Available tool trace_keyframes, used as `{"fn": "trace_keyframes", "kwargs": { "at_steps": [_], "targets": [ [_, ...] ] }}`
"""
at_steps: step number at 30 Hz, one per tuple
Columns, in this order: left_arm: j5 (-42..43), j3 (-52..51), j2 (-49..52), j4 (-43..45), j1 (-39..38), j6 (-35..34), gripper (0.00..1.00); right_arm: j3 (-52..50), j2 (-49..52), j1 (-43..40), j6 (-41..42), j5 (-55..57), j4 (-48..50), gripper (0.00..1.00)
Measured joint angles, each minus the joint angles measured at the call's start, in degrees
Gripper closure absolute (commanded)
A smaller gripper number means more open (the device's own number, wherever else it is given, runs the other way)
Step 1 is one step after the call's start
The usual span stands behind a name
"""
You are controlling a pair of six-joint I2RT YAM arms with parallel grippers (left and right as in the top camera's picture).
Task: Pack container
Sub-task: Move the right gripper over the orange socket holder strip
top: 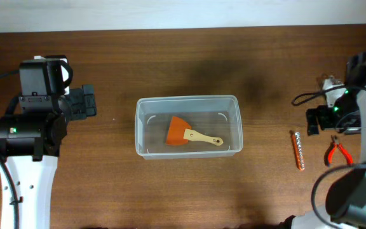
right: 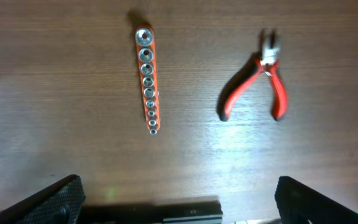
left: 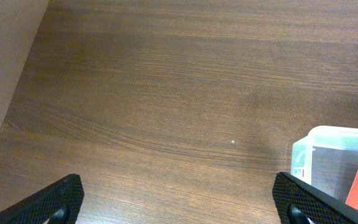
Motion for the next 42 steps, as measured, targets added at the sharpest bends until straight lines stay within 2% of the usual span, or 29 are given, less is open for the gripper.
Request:
{"fn": "trace_keyframes", "kwargs": {
  "at_steps": [10, 26, 30, 34, 42],
  "targets": [
    [0.0, 0.0, 0.0, 0.0, 0.0, 0.02, 0.01, -2.1, 1.92, 0.0, 0.0, -5.6, 10.03, 0.01],
    [0.0, 0.0, 0.0, 0.0, 0.0, 0.0, 0.01, -2.64, -0.02, 0.0, 7.45, -7.26, 2.21, 0.02],
    [0.0, 0.0, 0.0, 0.02, 0.0, 0.0, 0.01, -8.48, -7.61, 0.0, 8.02, -7.21, 3.58, 0.01],
    [0.0, 0.0, 0.0, 0.0, 0.0, 0.0, 0.01, -19.78, -16.22, 0.0, 8.04, -7.15, 12.35, 0.01],
    [0.0, 0.0, 0.0, 0.0, 0.0, 0.02, 0.01, -29.99, -18.23, 0.0, 8.0, -2.84, 24.22, 0.01]
  ]
}}
